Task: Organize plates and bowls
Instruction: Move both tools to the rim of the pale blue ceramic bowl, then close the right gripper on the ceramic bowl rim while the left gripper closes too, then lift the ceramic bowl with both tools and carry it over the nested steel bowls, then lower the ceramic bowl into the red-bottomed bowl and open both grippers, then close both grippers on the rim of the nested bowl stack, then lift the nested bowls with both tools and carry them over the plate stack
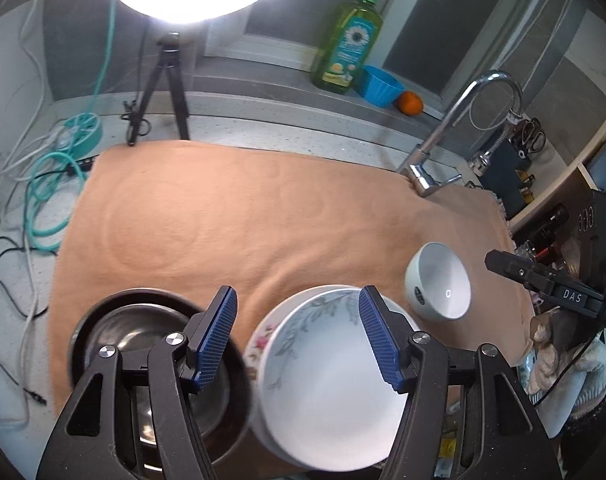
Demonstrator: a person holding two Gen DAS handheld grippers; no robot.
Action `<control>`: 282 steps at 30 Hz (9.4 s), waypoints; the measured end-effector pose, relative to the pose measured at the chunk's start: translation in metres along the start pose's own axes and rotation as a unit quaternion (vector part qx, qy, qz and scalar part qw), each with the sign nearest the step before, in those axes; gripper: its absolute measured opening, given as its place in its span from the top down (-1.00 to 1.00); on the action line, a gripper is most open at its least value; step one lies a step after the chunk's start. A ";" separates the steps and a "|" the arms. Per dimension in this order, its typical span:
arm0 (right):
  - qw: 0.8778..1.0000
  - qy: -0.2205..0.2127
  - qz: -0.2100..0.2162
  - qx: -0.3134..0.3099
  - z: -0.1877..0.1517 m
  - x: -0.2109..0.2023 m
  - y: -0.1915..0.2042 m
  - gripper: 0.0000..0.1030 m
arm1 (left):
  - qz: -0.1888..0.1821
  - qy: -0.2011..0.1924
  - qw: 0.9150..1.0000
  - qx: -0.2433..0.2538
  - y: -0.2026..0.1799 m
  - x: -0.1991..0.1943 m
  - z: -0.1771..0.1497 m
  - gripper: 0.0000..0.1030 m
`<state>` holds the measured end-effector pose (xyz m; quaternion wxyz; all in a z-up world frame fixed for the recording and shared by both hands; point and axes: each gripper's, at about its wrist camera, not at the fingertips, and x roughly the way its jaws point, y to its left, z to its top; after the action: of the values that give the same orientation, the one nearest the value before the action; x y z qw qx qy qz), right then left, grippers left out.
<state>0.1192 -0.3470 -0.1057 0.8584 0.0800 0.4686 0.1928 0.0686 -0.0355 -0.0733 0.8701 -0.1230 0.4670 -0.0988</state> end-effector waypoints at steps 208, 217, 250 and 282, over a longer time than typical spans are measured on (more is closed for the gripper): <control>0.978 0.125 0.120 -0.115 -0.005 0.102 0.198 -0.63 | 0.034 0.010 0.978 -0.204 0.160 -0.064 -0.065 -0.22; 0.979 0.135 0.110 -0.102 -0.006 0.113 0.178 -0.63 | 0.037 0.017 0.973 -0.226 0.172 -0.059 -0.079 -0.23; 0.964 0.173 0.151 -0.133 -0.027 0.123 0.194 0.64 | 0.001 0.017 0.977 -0.215 0.165 -0.047 -0.091 0.66; 0.962 0.189 0.136 -0.140 -0.033 0.136 0.208 0.81 | 0.004 0.028 0.976 -0.218 0.166 -0.036 -0.091 0.79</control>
<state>0.1049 -0.1035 -0.1628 0.7226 -0.0162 0.5754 0.3827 -0.0177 0.1217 -0.1441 0.8093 -0.3052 0.5018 0.0053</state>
